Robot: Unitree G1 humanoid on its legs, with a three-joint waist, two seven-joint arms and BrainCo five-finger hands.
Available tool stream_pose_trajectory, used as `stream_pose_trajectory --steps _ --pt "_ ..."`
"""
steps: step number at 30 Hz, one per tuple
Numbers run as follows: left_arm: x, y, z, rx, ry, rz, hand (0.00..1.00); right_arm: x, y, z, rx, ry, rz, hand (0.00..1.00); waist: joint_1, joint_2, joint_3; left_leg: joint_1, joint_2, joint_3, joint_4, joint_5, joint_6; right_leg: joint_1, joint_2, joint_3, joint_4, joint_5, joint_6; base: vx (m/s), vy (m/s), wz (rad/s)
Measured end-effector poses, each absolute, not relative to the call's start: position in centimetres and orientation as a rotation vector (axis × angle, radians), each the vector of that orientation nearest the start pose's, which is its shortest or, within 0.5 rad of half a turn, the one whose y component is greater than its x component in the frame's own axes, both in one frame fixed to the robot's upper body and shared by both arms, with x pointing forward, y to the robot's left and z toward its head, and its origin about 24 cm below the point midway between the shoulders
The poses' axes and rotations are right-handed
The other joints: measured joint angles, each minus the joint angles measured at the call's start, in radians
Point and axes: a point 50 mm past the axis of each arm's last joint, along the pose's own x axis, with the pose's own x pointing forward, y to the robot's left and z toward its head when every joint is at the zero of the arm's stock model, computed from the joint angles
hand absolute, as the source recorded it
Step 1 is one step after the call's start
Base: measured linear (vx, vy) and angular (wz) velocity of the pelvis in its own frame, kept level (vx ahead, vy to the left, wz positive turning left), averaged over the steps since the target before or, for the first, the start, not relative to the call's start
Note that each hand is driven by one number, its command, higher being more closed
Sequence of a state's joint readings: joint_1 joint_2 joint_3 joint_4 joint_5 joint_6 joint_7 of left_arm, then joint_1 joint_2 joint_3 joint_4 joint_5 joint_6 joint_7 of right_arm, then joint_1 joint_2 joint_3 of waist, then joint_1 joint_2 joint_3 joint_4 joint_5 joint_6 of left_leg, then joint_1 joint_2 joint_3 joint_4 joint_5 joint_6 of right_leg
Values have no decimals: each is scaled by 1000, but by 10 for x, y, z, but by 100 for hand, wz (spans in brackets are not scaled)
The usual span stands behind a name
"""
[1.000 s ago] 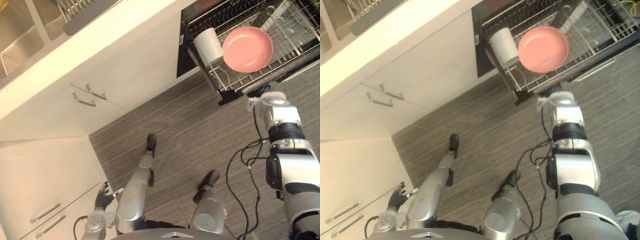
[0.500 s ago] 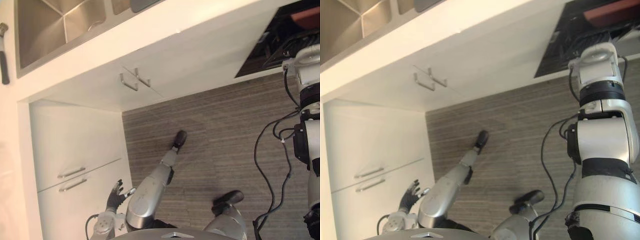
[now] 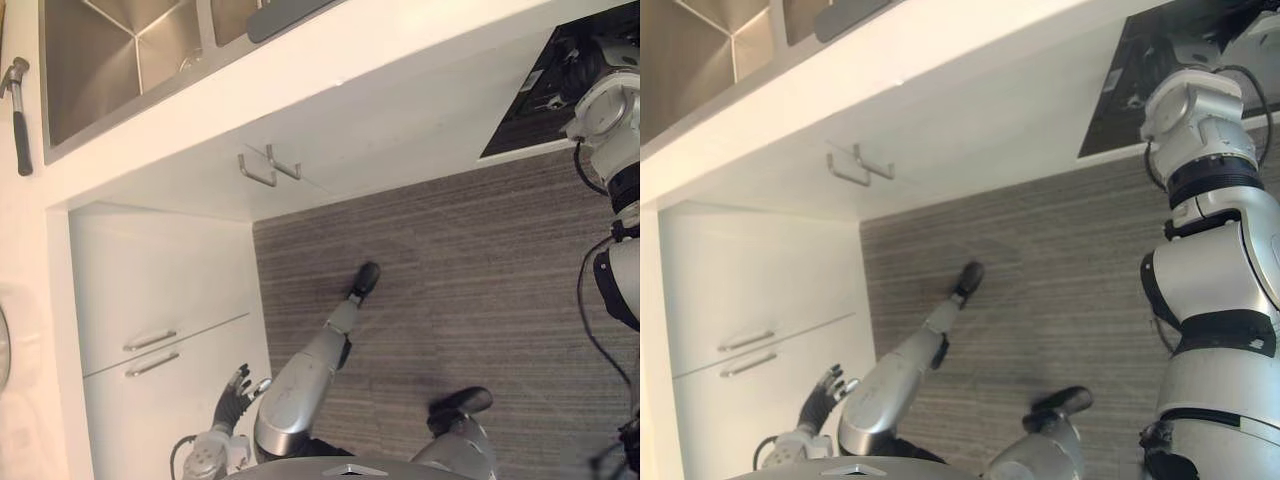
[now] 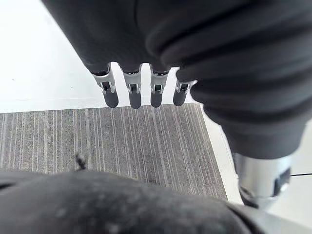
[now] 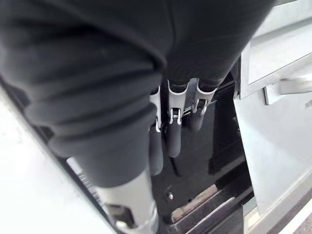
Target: Walk over to the sink, pick up the cup, carry it to the dishwasher, place the cup inside the dishwasher, then close the dishwasher door
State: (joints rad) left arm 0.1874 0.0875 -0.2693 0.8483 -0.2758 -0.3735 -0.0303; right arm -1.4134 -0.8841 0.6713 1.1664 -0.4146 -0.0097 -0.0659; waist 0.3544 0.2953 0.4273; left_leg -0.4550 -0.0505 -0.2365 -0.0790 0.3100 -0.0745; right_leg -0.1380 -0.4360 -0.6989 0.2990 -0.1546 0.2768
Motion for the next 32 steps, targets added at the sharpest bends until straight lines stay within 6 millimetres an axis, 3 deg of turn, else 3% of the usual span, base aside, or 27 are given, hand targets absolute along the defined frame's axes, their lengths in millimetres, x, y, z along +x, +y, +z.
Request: stream_pose_trajectory --steps 2,5,7,10,11,13,15,18,20,22,25,29,32 --pt "118 147 -131 -104 676 -55 0 385 -313 312 -1323 -89 -467 0 -1 -1 0 11 9 10 0 -8 -8 15 12 0 -11 1 -2 0 0 0" --pt "117 148 -132 -118 678 -44 0 384 -310 277 -928 -170 -452 0 -17 -3 2 53 26 25 0 -31 -14 51 36 8 -48 17 -14 25 -30 -16" --pt "119 151 -131 -132 673 -24 0 383 -300 221 -605 -150 -390 0 -58 -16 12 88 39 45 0 -44 -16 78 52 27 -66 27 -17 -12 -25 -26" --pt "119 157 -131 -150 666 13 0 370 -296 152 -356 -59 -374 0 -115 -44 32 113 50 55 0 -50 -23 104 65 39 -84 35 -17 -31 -21 -24" --pt "121 163 -130 -162 657 58 0 354 -289 106 -239 20 -394 0 -146 -72 52 129 65 72 0 -54 -28 108 76 60 -92 42 -24 -44 -29 -38" --pt "121 172 -129 -171 651 106 0 334 -281 63 -166 103 -418 0 -174 -95 67 142 79 82 -1 -60 -34 115 92 78 -107 51 -29 -49 -15 -33" --pt "120 178 -130 -190 658 167 0 293 -268 2 -111 261 -469 0 -210 -115 68 169 86 98 -1 -65 -32 143 103 89 -133 68 -23 -47 5 -21" --pt "115 186 -133 -194 682 231 0 253 -248 -48 -114 427 -480 0 -232 -139 49 202 102 115 -2 -79 -37 173 123 107 -173 90 -25 -59 -9 -22" --pt "108 190 -138 -193 718 264 0 233 -236 -72 -133 525 -459 0 -233 -161 12 204 110 126 -2 -79 -38 176 132 112 -195 103 -29 -56 9 -16" --pt "98 196 -144 -187 778 308 0 202 -219 -105 -191 685 -393 0 -240 -199 -50 223 111 129 -6 -84 -41 206 142 110 -230 111 -36 -16 1 -2" --pt "90 205 -148 -180 834 351 0 173 -203 -129 -197 824 -310 0 -246 -247 -103 261 112 132 -8 -96 -48 249 151 109 -254 113 -37 0 0 0" --pt "84 211 -151 -194 884 393 0 148 -196 -144 -165 958 -264 0 -250 -281 -154 269 121 134 -9 -102 -52 266 166 108 -275 114 -38 0 0 0" --pt "80 216 -153 -181 918 407 0 129 -201 -154 7 1089 -354 0 -251 -307 -167 302 117 135 -9 -111 -53 308 169 106 -294 121 -48 9 -9 3"
